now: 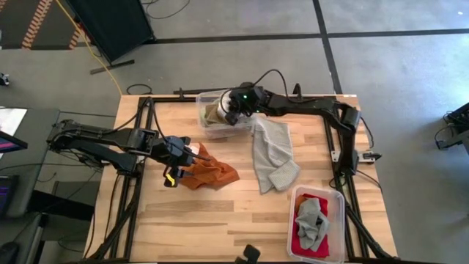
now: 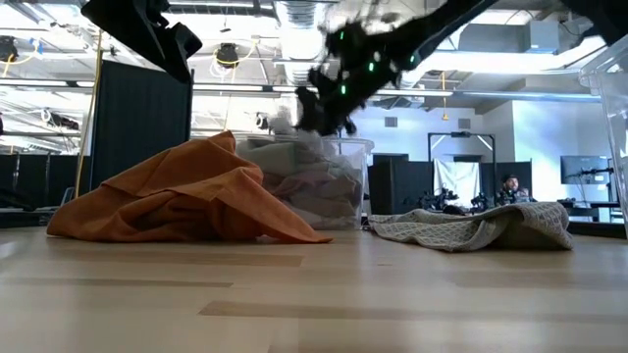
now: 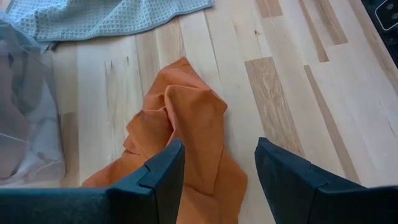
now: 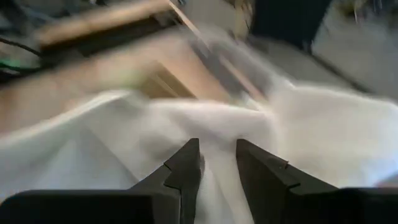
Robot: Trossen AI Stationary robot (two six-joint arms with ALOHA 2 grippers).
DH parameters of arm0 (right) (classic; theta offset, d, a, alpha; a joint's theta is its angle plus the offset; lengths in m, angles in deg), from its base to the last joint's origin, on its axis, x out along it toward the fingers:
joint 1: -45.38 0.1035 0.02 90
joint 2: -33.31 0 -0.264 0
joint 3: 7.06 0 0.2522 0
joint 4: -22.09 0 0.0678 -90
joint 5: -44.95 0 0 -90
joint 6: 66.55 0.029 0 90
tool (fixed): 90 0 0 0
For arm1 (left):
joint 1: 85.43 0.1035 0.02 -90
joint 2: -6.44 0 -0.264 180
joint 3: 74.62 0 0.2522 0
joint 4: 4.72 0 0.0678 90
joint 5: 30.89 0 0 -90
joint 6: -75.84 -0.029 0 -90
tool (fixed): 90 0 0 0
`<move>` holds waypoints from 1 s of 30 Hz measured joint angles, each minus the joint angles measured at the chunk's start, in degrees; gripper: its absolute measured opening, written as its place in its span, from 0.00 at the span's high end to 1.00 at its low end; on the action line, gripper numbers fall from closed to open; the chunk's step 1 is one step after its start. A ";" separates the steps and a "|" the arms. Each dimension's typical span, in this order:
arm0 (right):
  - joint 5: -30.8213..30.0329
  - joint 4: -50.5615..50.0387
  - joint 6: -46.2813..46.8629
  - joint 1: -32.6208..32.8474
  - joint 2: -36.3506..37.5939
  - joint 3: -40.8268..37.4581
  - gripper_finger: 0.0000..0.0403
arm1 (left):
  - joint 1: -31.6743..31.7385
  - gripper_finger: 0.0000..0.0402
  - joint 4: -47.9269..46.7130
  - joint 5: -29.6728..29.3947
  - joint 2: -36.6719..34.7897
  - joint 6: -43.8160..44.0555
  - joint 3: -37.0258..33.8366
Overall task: Sort towels by color in basket
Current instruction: Put the orange towel into the top transparent bin
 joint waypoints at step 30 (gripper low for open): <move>2.55 -9.43 -1.46 4.96 13.00 -0.09 0.66 | -0.02 0.53 -0.01 0.93 0.00 0.71 0.00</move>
